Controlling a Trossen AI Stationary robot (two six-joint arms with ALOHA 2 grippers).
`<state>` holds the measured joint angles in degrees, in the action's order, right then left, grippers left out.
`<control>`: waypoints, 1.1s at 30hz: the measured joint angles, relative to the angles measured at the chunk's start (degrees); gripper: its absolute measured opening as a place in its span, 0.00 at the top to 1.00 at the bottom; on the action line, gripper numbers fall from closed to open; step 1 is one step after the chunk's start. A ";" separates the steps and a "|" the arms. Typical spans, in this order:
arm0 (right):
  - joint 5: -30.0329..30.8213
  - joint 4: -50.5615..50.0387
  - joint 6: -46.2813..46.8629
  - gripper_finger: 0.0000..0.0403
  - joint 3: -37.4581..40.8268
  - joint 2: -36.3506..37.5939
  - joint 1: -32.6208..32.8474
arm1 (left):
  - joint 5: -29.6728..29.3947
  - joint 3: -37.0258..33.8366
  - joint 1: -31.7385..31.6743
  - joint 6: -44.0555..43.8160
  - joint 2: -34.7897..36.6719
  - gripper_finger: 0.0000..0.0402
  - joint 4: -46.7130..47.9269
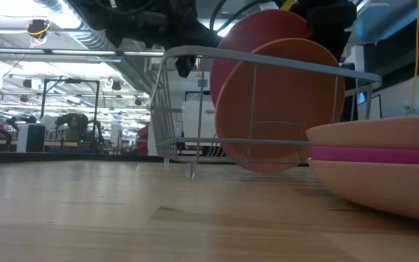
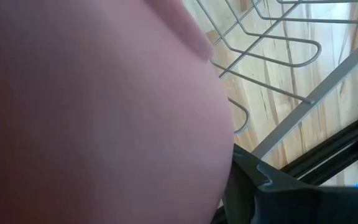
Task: Sort dishes
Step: Put the light pink plate in the dish rack
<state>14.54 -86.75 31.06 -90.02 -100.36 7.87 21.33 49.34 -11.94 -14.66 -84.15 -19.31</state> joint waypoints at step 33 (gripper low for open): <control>-6.11 -0.38 0.12 0.54 0.00 0.00 0.01 | -0.56 0.00 0.31 1.62 0.03 1.00 0.95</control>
<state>8.43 -87.12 31.18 -90.02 -100.36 7.88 20.78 49.34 -11.64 -13.04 -84.12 -18.36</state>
